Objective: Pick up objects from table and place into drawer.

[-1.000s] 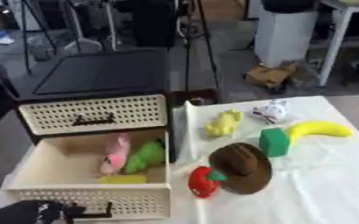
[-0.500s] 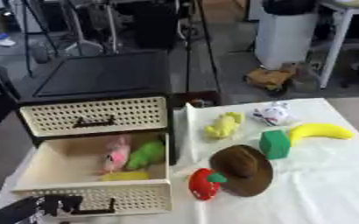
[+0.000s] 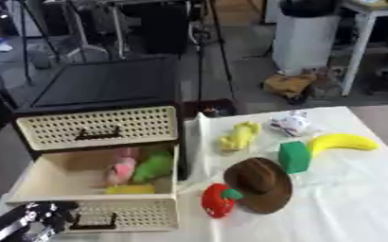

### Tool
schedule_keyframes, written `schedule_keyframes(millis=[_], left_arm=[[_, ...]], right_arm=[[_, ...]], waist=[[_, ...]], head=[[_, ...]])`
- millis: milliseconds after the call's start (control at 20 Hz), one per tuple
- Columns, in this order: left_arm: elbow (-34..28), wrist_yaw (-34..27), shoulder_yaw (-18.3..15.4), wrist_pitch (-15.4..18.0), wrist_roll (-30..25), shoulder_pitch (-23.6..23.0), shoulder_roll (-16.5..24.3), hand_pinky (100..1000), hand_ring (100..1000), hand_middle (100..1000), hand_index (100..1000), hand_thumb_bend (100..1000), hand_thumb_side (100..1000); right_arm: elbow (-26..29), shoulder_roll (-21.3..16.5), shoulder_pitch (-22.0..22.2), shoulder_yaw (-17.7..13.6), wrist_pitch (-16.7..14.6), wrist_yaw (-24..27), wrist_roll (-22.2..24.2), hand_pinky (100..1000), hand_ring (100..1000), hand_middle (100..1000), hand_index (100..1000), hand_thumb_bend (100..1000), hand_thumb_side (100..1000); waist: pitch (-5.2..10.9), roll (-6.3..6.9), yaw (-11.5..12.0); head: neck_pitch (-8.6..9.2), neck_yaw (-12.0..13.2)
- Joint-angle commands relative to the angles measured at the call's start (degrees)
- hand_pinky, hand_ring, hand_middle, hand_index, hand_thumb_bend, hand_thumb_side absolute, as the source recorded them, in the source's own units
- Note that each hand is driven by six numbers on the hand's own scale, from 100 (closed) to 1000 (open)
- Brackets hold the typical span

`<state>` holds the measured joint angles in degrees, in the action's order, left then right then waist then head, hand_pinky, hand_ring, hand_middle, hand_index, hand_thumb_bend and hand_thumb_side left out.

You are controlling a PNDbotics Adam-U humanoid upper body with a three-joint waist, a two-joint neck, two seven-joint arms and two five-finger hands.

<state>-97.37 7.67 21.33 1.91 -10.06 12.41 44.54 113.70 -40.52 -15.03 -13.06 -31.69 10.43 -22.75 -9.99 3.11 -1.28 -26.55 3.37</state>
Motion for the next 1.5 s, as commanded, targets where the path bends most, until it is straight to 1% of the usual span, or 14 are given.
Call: schedule_keyframes(millis=[50, 200, 350, 600, 800, 950, 1200, 1300, 1500], left_arm=[[-1.6, -2.1, -1.3, 0.2, -0.7, 0.6, 1.9, 670, 700, 771, 1000, 100, 1000], [-2.3, -1.9, -1.6, 1.1, -0.8, 0.2, 2.1, 669, 706, 784, 1000, 100, 1000], [-3.7, -1.5, -2.4, 1.8, -0.2, -0.6, 2.5, 659, 695, 778, 1000, 100, 1000], [-7.2, -1.0, -3.6, 1.5, 0.1, -2.1, 3.4, 645, 646, 717, 1000, 100, 1000], [-9.3, -0.2, -5.0, 1.0, 0.5, -3.5, 3.8, 631, 626, 689, 1000, 100, 1000], [-10.3, 0.1, -5.9, 0.7, 0.5, -4.5, 3.7, 612, 604, 665, 999, 100, 1000], [-12.6, 0.1, -7.2, 0.4, 0.0, -5.5, 3.9, 563, 556, 636, 931, 100, 1000], [-14.3, 0.0, -8.1, 0.6, -0.1, -5.8, 4.1, 532, 534, 626, 923, 100, 1000], [-16.9, 0.3, -9.3, 0.8, -0.4, -6.7, 4.3, 525, 526, 619, 923, 100, 1000]], right_arm=[[0.9, -1.2, -0.3, -0.6, 0.1, -0.3, -0.2, 702, 770, 638, 780, 308, 1000], [0.9, -1.2, -0.3, -0.6, 0.0, -0.3, -0.1, 702, 770, 638, 780, 306, 1000], [0.9, -1.3, -0.3, -0.7, 0.0, -0.3, -0.3, 702, 770, 639, 780, 304, 1000], [0.9, -1.4, -0.2, -0.7, 0.0, -0.4, -0.4, 702, 770, 639, 781, 304, 1000], [0.9, -1.4, -0.1, -0.8, 0.0, -0.5, -0.5, 702, 770, 639, 781, 303, 1000], [0.9, -1.4, 0.0, -0.8, 0.0, -0.6, -0.5, 702, 770, 638, 781, 303, 1000], [0.9, -1.5, 0.0, -0.9, -0.2, -0.6, -0.7, 703, 771, 640, 782, 301, 1000], [0.9, -1.5, 0.1, -1.0, -0.3, -0.7, -0.9, 703, 771, 640, 782, 299, 1000], [0.9, -1.5, 0.2, -1.0, -0.3, -0.8, -1.0, 703, 771, 639, 782, 300, 1000]], waist=[[0.46, -0.06, 0.0], [0.44, -0.06, 0.1], [0.46, -0.06, 0.2], [0.50, -0.02, 0.5], [0.48, -0.03, 0.7], [0.44, -0.05, 0.8], [0.42, -0.23, 1.1], [0.44, -0.32, 1.2], [0.45, -0.39, 1.5]], head=[[0.46, -0.3], [0.51, -0.3], [0.43, -0.5], [0.19, -0.6], [-0.11, -0.7], [0.23, -0.9], [0.33, -1.0], [0.13, -1.1], [0.28, -1.0]])
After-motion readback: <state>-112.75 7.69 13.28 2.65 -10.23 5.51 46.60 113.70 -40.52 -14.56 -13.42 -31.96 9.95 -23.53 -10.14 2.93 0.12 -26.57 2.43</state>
